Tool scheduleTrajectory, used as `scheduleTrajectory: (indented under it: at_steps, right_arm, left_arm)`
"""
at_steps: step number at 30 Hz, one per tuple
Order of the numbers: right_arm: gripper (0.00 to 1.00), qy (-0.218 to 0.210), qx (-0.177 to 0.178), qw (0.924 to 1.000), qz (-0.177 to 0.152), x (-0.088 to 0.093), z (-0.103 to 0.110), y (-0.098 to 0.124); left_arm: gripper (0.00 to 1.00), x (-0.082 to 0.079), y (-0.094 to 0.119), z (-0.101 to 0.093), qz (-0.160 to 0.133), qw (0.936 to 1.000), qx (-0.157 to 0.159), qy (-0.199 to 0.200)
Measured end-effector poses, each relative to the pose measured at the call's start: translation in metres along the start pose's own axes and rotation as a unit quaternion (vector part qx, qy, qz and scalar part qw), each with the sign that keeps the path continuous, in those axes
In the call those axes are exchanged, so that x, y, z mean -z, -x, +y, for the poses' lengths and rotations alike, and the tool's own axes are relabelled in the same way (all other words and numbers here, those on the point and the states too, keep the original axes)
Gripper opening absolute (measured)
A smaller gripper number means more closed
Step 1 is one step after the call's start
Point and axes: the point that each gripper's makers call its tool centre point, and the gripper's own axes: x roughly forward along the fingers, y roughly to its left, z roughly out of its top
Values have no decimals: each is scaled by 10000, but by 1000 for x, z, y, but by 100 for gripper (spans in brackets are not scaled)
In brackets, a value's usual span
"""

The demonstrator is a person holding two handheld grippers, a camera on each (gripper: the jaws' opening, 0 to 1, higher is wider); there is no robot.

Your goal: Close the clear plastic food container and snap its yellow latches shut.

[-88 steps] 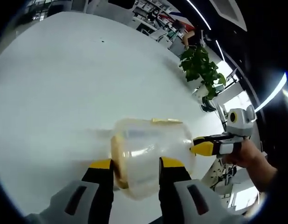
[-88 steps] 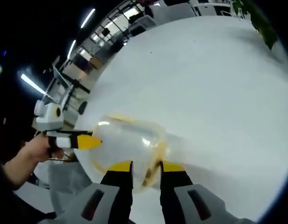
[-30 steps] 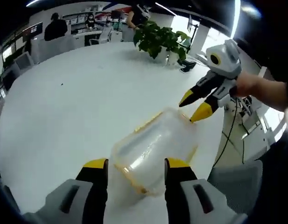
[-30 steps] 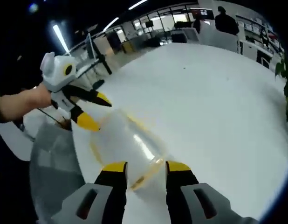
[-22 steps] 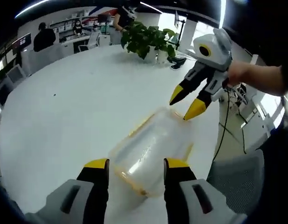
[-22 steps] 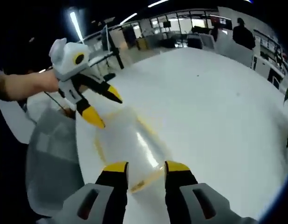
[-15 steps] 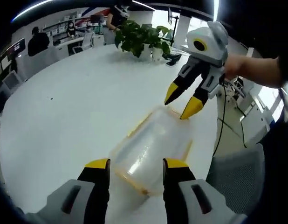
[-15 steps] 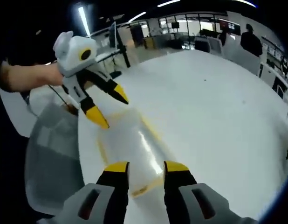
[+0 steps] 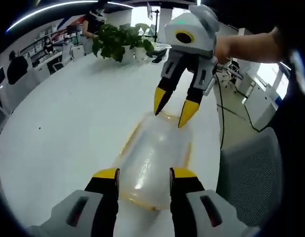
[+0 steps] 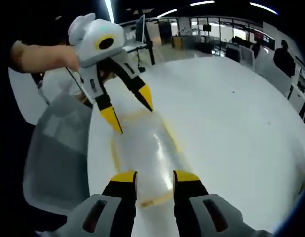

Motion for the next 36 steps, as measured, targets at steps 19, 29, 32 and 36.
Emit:
scheduleTrajectory:
  at_steps: [19, 29, 32, 36]
  right_arm:
    - [27, 132, -138, 9998, -93, -17, 5, -12]
    - [27, 344, -153, 9993, -45, -25, 11, -24]
    - [27, 409, -171, 9990, 18, -25, 11, -26]
    - [27, 481, -163, 9987, 77, -25, 8, -27]
  left_arm:
    - [38, -11, -9, -11, 60, 9994, 257, -241]
    - [38, -16, -17, -20, 47, 9985, 357, -413]
    - [38, -18, -19, -19, 40, 9984, 369, -428]
    - [37, -17, -23, -18, 100, 9982, 375, -458]
